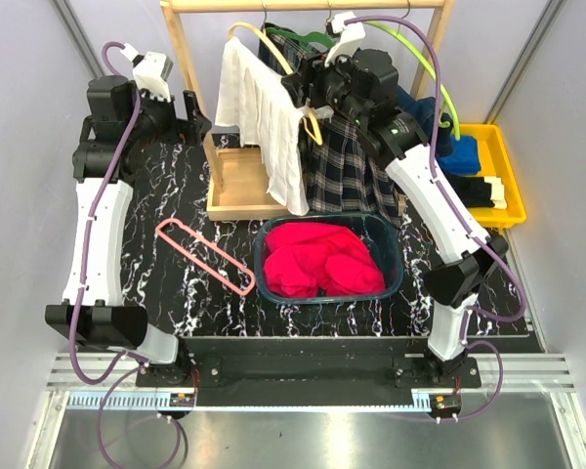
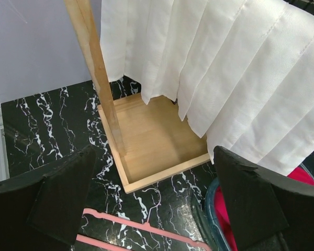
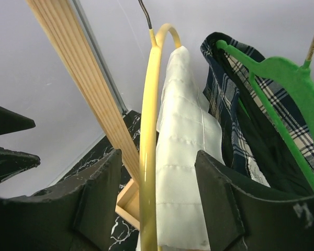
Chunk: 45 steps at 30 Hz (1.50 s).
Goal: Remove the skirt from the hanger
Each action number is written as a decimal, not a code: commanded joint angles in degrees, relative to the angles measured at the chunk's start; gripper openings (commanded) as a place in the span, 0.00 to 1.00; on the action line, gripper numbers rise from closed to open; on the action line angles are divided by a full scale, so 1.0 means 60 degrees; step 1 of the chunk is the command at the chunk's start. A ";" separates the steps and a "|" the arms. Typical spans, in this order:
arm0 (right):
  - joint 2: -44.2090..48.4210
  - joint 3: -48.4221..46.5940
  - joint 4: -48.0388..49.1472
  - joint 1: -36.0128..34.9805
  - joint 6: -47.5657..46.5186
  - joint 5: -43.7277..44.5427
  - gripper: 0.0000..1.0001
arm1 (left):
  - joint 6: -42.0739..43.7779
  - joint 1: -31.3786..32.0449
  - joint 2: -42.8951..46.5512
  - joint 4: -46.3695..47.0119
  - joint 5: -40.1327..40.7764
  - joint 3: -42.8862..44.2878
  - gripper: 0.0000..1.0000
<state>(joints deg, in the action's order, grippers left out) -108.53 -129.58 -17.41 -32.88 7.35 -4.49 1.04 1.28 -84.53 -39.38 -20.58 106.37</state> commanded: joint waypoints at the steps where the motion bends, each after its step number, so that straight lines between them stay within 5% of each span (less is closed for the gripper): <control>1: -0.0149 -0.0098 0.0250 -0.0027 -0.0068 -0.0262 0.67 | -0.0144 -0.0008 0.0011 0.0322 -0.0232 0.0349 0.99; 12: -0.0559 0.0121 0.0382 -0.0027 0.0108 -0.0628 0.55 | 0.0002 -0.0008 -0.0047 0.0337 -0.0437 0.0553 0.99; 14: -0.0501 0.0180 0.0382 -0.0027 -0.0009 -0.0614 0.46 | 0.0017 -0.0008 -0.0033 0.0322 -0.0438 0.0583 0.99; 18: -0.0282 -0.0097 0.0382 -0.0027 -0.0361 -0.0497 0.00 | 0.0105 -0.0008 -0.0062 0.0337 -0.0467 0.0553 0.99; 28: 0.0816 -0.1020 0.0192 -0.0027 -0.0933 -0.0628 0.00 | 0.0120 -0.0008 -0.0252 0.0322 -0.0715 0.0948 0.99; 34: 0.2456 -0.0524 -0.0421 -0.0042 -0.0582 -0.2164 0.00 | 0.0062 -0.0008 -0.0427 0.0337 -0.1228 0.1168 0.99; 45: 0.5051 0.1733 -0.1331 -0.0144 -0.0259 -0.1873 0.00 | -0.1562 0.0270 -0.1014 0.0395 -0.4376 0.2544 0.99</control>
<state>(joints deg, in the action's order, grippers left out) -81.23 -118.89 -32.49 -33.50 5.32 -15.62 -2.96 1.58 -90.26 -39.31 -36.73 117.40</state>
